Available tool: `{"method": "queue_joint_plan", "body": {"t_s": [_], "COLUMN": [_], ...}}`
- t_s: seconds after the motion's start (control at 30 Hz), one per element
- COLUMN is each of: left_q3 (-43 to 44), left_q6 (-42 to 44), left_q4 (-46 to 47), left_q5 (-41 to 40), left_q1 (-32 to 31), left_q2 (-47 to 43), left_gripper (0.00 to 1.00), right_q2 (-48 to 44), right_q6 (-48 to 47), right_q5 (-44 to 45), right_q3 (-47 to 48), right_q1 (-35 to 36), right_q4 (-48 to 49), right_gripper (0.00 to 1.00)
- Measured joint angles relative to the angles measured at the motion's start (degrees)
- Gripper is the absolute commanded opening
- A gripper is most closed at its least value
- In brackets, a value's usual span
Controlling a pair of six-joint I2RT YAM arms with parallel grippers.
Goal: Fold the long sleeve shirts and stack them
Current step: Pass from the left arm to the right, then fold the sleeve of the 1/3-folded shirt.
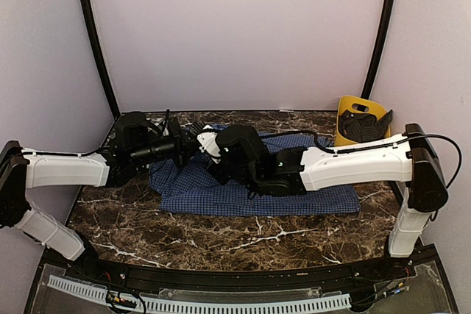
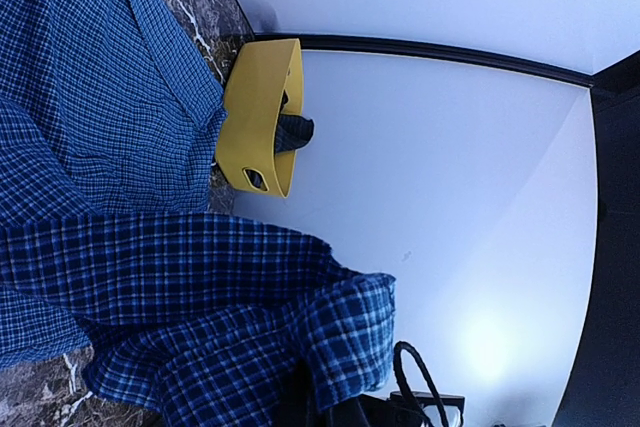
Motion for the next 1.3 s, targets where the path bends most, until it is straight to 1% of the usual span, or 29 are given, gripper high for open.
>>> {"method": "queue_joint_plan", "body": {"t_s": [0.03,0.1,0.17,0.2,0.23,0.27,0.3,0.33,0.37,0.4,0.5,0.57,0.73,0.83,0.97,1.13,1.3], "left_q3": [0.0,0.0,0.0,0.0,0.07,0.46,1.03,1.92,2.84,3.63,5.29,5.4,5.29,4.2,0.87,-3.69,-5.14], "left_q6": [0.02,0.04,0.35,1.03,2.21,3.48,5.05,6.64,8.79,10.8,18.27,23.82,38.36,45.53,54.01,65.07,74.93], "left_q4": [0.02,0.02,0.0,-0.07,-0.31,-0.81,-1.46,-2.4,-3.32,-3.96,-6.97,-9.6,-17.66,-19.98,-20.2,-19.76,-17.92], "left_q5": [0.0,0.0,0.0,0.0,0.04,0.13,0.2,0.39,0.59,0.76,0.94,0.72,-2.43,-5.4,-8.76,-12.33,-13.0], "left_q1": [0.0,0.0,0.0,0.0,0.0,0.0,0.0,0.02,0.04,0.04,0.15,0.37,0.44,0.44,0.44,0.44,0.66], "left_q2": [0.0,0.02,0.09,0.11,0.11,0.17,0.31,0.39,0.39,0.37,-0.66,-2.14,-6.97,-9.09,-9.94,-8.44,-5.46], "left_gripper": [0.0,0.04,0.16,0.2,0.26,0.28,0.33,0.36,0.41,0.43,0.55,0.58,0.61,0.63,0.65,0.66,0.68], "right_q2": [-0.02,-0.37,-1.31,-1.88,-2.43,-3.15,-4.02,-4.92,-6.45,-7.67,-12.57,-15.85,-21.18,-22.64,-23.71,-25.55,-25.94], "right_q6": [0.15,0.31,0.79,1.16,1.44,1.92,2.38,2.8,3.26,3.56,4.31,4.44,4.44,4.74,5.46,5.7,5.88], "right_q5": [0.15,0.39,0.28,0.07,-0.09,-0.57,-1.11,-1.7,-2.86,-3.58,-7.98,-11.61,-21.86,-27.43,-33.94,-41.66,-47.23], "right_q3": [-0.09,-0.61,-1.33,-1.62,-1.81,-2.05,-2.43,-2.78,-3.45,-3.93,-5.62,-6.69,-10.12,-12.46,-14.4,-15.61,-15.61], "right_q1": [0.0,0.0,-0.02,-0.26,-0.44,-0.68,-1.09,-1.57,-2.49,-3.32,-7.13,-9.79,-14.97,-17.27,-20.31,-24.17,-26.56], "right_q4": [-0.04,-0.24,-1.25,-2.1,-2.84,-3.82,-4.9,-5.84,-6.91,-7.78,-10.23,-11.43,-12.72,-13.07,-13.14,-12.57,-12.15], "right_gripper": [0.0,0.0,0.0,0.0,0.0,0.0,0.0,0.0,0.0,0.0,0.0,0.0,0.0,0.0,0.0,0.0,0.0]}}
